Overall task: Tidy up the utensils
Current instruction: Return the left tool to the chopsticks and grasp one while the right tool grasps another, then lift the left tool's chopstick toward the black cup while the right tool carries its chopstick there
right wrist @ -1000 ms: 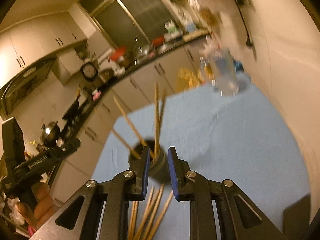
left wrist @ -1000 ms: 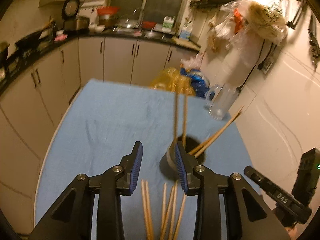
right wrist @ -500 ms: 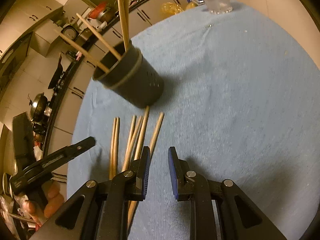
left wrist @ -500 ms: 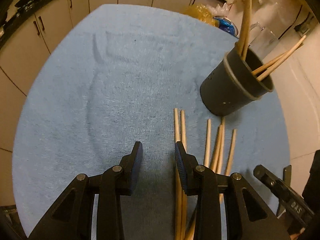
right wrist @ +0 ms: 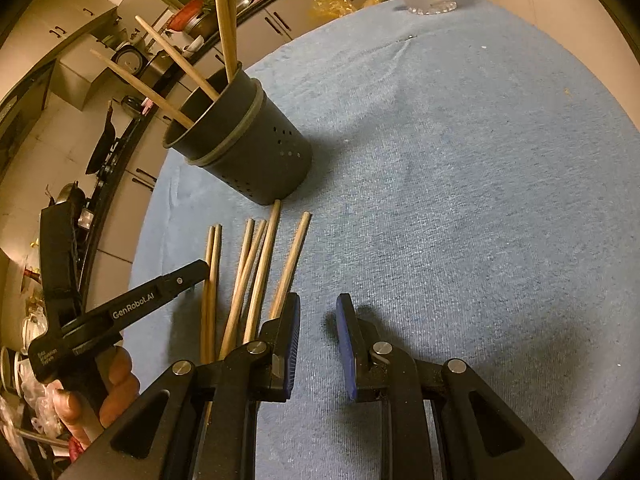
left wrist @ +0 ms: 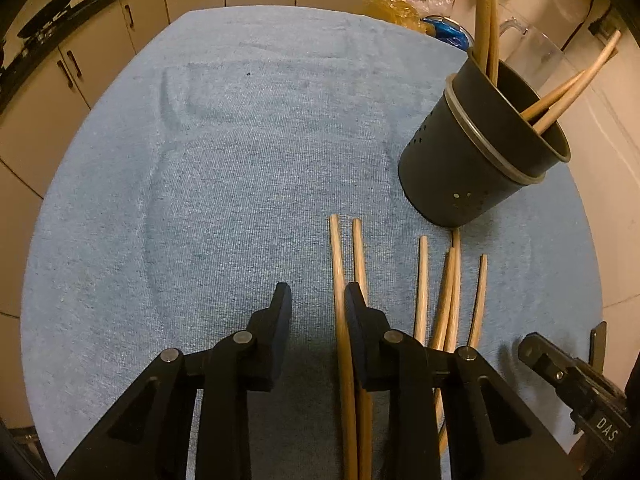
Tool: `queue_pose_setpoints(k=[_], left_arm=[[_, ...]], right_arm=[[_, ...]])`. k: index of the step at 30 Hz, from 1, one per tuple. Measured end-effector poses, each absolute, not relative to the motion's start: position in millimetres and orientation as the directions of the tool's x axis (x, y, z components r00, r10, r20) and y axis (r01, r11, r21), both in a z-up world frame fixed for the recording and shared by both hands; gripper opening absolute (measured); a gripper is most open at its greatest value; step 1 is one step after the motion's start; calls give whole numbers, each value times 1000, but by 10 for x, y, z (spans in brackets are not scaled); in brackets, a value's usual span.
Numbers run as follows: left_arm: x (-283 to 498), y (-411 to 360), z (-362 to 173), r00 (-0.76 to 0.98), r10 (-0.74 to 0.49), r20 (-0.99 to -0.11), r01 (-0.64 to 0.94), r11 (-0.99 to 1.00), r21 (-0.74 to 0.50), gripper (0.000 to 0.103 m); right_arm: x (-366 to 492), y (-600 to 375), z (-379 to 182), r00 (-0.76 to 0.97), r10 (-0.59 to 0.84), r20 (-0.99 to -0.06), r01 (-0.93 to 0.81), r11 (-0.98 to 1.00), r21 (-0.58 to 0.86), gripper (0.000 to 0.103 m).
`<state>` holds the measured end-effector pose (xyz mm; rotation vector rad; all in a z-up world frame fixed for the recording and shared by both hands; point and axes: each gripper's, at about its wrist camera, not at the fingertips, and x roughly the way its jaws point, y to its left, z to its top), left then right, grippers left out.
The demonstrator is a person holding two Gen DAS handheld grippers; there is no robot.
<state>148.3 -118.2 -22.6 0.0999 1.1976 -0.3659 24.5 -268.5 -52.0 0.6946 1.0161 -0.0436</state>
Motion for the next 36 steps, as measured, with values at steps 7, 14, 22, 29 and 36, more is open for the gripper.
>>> queue_pose_setpoints(k=[7,14,22,29,36], left_arm=[[1449,-1015,-223,337,-194,-922,301,949,-90,23],[1455,-760,-211,321,-212,-923,276,953,-123,20],[1472,-843,-252,359,-172,-917,280,958,-70,6],[1356,-700,-85,386,-255,-887,293,945,-145,6],[1203,-591,249,444,-304,-843,303,936,-177,6]], right_arm=[[457,-2524,-494,517,243,-820,332,827,454,20],[742,-2316,-564,447,183,-876,328,877,350,20],[878,-2167,-565,426,100,-899,318,914,252,9],[710,-2338,-431,499,193,-845,302,875,379,6],[528,-2366,-144,583,210,-785,260,867,425,6]])
